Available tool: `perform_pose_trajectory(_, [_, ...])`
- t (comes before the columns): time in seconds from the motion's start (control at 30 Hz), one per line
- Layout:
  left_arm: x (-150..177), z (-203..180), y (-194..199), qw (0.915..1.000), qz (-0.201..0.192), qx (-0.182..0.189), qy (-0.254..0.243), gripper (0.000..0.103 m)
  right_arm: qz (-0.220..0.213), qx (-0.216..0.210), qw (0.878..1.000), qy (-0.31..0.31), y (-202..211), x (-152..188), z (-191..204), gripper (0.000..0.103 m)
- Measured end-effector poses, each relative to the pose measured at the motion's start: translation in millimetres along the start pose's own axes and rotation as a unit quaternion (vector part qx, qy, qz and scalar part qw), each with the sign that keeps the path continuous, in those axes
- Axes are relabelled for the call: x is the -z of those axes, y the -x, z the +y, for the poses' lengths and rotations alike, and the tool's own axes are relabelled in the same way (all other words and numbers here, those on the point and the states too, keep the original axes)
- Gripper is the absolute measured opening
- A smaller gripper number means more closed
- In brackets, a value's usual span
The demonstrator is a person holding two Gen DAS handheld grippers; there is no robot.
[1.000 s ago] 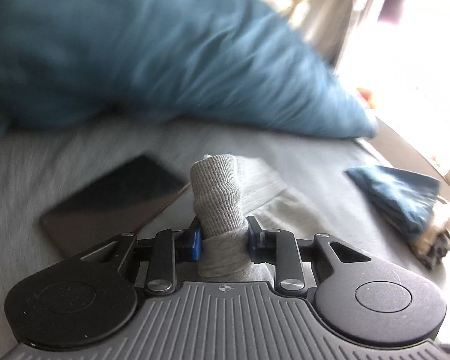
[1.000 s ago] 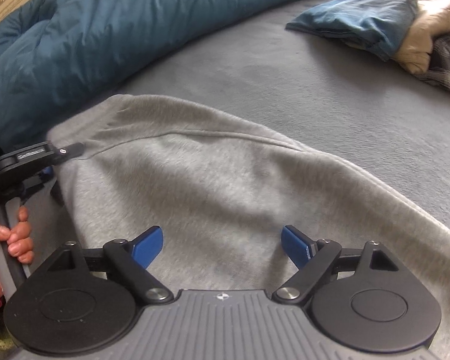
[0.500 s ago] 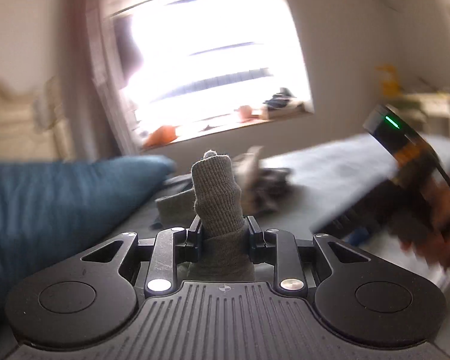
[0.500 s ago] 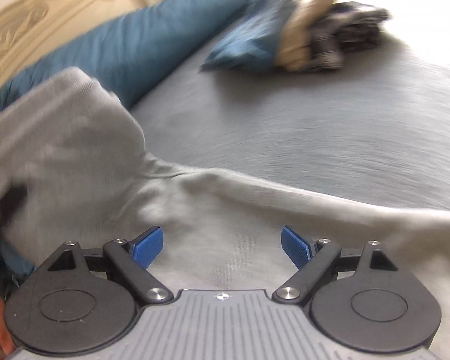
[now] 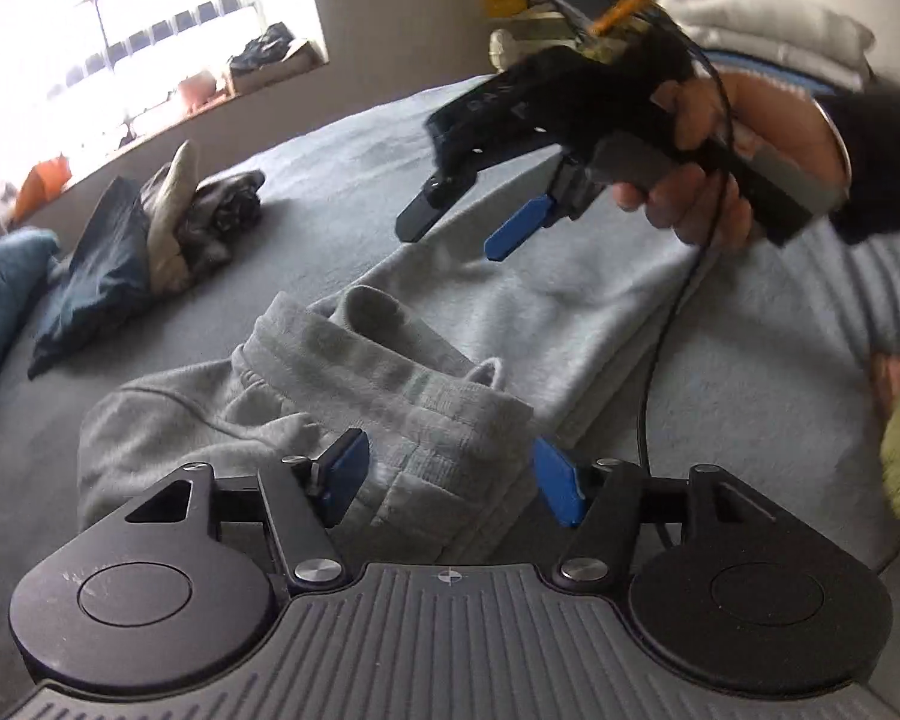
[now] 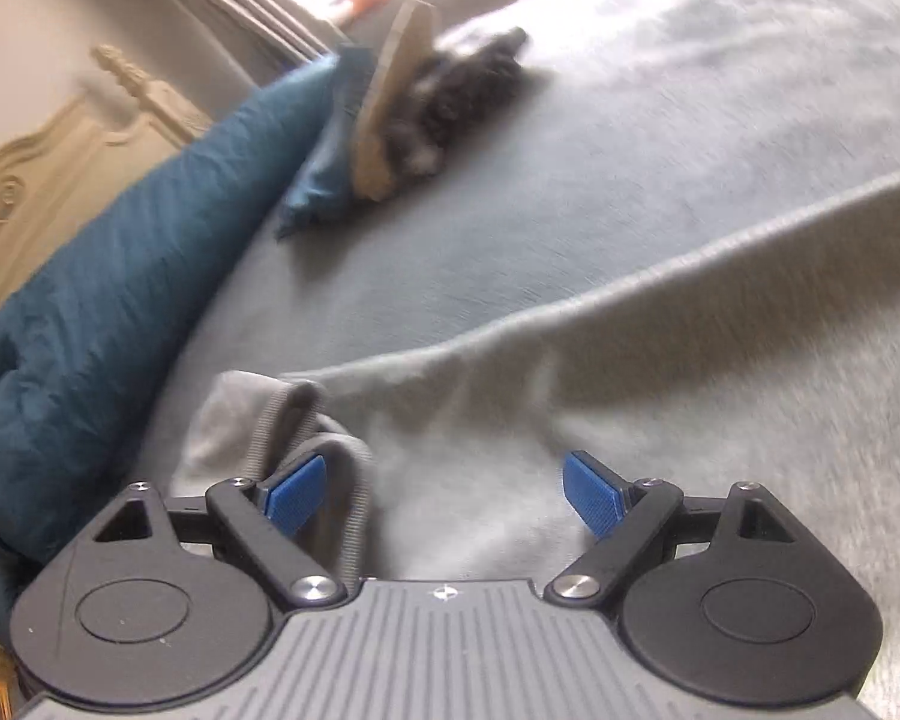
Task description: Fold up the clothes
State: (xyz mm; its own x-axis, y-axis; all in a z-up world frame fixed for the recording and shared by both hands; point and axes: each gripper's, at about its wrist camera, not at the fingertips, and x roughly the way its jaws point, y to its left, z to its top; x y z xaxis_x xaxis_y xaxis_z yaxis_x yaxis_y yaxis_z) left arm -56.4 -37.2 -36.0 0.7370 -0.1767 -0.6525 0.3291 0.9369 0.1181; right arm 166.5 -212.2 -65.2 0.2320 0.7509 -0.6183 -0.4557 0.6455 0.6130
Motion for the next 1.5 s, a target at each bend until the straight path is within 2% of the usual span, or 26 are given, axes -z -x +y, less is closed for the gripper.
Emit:
perform_pose_trajectory(0.07, [-7.8, 17.8, 6.6, 0.9963, -0.004, 0.002, 0.086, 0.062, -0.004, -0.031, 0.999, 0.019, 1.8, -3.3, 12.2, 0.089])
perform_pose_trajectory(0.17, [-18.4, 55.8, -2.5, 0.9796, -0.011, -0.026, 0.199, 0.062, -0.003, -0.072, 0.996, 0.045, -2.9, -12.6, 29.8, 0.089])
perform_pose_trajectory(0.23, [-23.3, 64.4, -10.9, 0.9735, -0.012, -0.046, 0.224, 0.061, 0.009, -0.089, 0.995, 0.04, -17.4, -24.8, 36.6, 0.089])
perform_pose_trajectory(0.3, [-28.6, 63.7, -20.2, 0.972, -0.021, -0.049, 0.229, 0.061, 0.037, -0.102, 0.994, 0.012, -36.8, -40.5, 37.2, 0.089])
perform_pose_trajectory(0.4, [-29.4, 58.3, -32.5, 0.9648, -0.022, -0.031, 0.26, 0.06, 0.098, -0.116, 0.988, -0.022, -73.9, -62.0, 37.2, 0.088])
perform_pose_trajectory(0.43, [-27.6, 55.4, -33.3, 0.9629, -0.02, -0.027, 0.268, 0.059, 0.114, -0.107, 0.987, -0.032, -84.6, -65.6, 37.1, 0.088])
perform_pose_trajectory(0.53, [-19.2, 48.0, -34.1, 0.9631, -0.011, -0.027, 0.268, 0.059, 0.16, -0.09, 0.982, -0.039, -108.0, -69.2, 38.2, 0.088])
perform_pose_trajectory(0.6, [-12.3, 46.0, -33.1, 0.9643, -0.005, -0.029, 0.263, 0.059, 0.185, -0.088, 0.978, -0.048, -117.1, -66.1, 38.8, 0.079])
perform_pose_trajectory(0.63, [-8.8, 46.5, -32.6, 0.9638, -0.003, -0.03, 0.265, 0.059, 0.19, -0.092, 0.976, -0.048, -118.6, -64.2, 40.5, 0.079])
perform_pose_trajectory(0.77, [4.2, 51.8, -28.6, 0.9579, -0.002, -0.031, 0.285, 0.059, 0.18, -0.133, 0.974, -0.041, -109.2, -58.9, 51.9, 0.072])
perform_pose_trajectory(0.83, [9.1, 55.6, -26.2, 0.9543, -0.006, -0.032, 0.297, 0.059, 0.177, -0.146, 0.972, -0.042, -104.2, -56.9, 56.6, 0.071])
perform_pose_trajectory(0.97, [17.1, 62.3, -20.4, 0.9491, -0.018, -0.037, 0.312, 0.057, 0.19, -0.111, 0.975, -0.023, -101.8, -41.4, 61.1, 0.07])
perform_pose_trajectory(1.03, [19.8, 65.3, -17.2, 0.9475, -0.025, -0.04, 0.316, 0.056, 0.188, -0.108, 0.976, -0.026, -95.9, -33.5, 58.3, 0.069])
perform_pose_trajectory(1.13, [23.4, 69.9, -12.8, 0.9446, -0.034, -0.047, 0.323, 0.056, 0.181, -0.104, 0.978, -0.03, -87.6, -23.1, 55.9, 0.054])
perform_pose_trajectory(1.17, [24.6, 71.7, -11.6, 0.9434, -0.037, -0.049, 0.326, 0.056, 0.18, -0.1, 0.978, -0.03, -86.6, -19.6, 54.8, 0.046])
perform_pose_trajectory(1.2, [25.4, 73.8, -10.8, 0.9421, -0.038, -0.05, 0.329, 0.055, 0.18, -0.096, 0.979, -0.029, -86.1, -16.2, 53.1, 0.033])
perform_pose_trajectory(1.23, [25.5, 75.3, -9.4, 0.9413, -0.04, -0.053, 0.331, 0.055, 0.182, -0.091, 0.979, -0.029, -86.9, -13.2, 51.4, 0.026])
perform_pose_trajectory(1.27, [25.6, 76.8, -7.9, 0.9404, -0.042, -0.055, 0.333, 0.054, 0.184, -0.087, 0.979, -0.033, -87.9, -11.0, 49.4, 0.012])
perform_pose_trajectory(1.4, [23.4, 82.1, -0.1, 0.9381, -0.054, -0.065, 0.336, 0.054, 0.169, -0.111, 0.978, -0.06, -72.1, -9.5, 50.6, 0.01])
perform_pose_trajectory(1.5, [18.9, 76.1, -7.4, 0.946, -0.047, -0.071, 0.313, 0.054, 0.172, -0.134, 0.972, -0.083, -59.5, -3.7, 48.1, 0.01])
